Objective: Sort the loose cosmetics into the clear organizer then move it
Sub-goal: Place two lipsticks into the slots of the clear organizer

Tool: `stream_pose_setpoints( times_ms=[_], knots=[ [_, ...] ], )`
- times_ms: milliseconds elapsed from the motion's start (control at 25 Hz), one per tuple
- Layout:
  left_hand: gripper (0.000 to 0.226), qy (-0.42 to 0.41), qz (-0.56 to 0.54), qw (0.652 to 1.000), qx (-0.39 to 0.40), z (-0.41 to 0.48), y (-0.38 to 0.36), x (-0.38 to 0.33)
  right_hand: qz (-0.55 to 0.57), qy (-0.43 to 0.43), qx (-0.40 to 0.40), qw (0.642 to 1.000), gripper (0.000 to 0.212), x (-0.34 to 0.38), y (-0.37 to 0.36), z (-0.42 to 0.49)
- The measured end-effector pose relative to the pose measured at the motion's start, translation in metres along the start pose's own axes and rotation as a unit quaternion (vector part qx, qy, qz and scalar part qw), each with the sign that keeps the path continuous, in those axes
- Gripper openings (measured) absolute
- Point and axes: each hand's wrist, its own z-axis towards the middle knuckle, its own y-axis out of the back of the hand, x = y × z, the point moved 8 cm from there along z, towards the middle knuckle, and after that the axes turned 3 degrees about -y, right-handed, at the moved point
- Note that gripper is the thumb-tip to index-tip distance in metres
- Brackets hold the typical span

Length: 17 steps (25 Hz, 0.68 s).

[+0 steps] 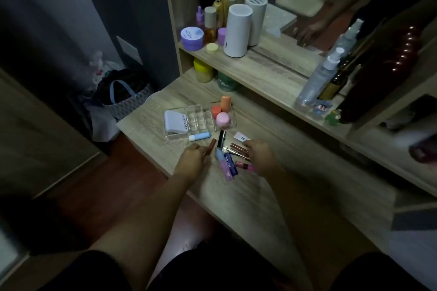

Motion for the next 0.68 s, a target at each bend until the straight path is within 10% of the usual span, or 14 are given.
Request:
stream_pose_setpoints(
  times_ms=[680],
  knots=[
    [0.034, 0.133, -0.166, 0.976, -0.042, 0.019, 0.002, 0.021, 0.104, 0.062, 0.032, 0.992, 0.028, 0.010, 0.006, 0.035]
  ],
)
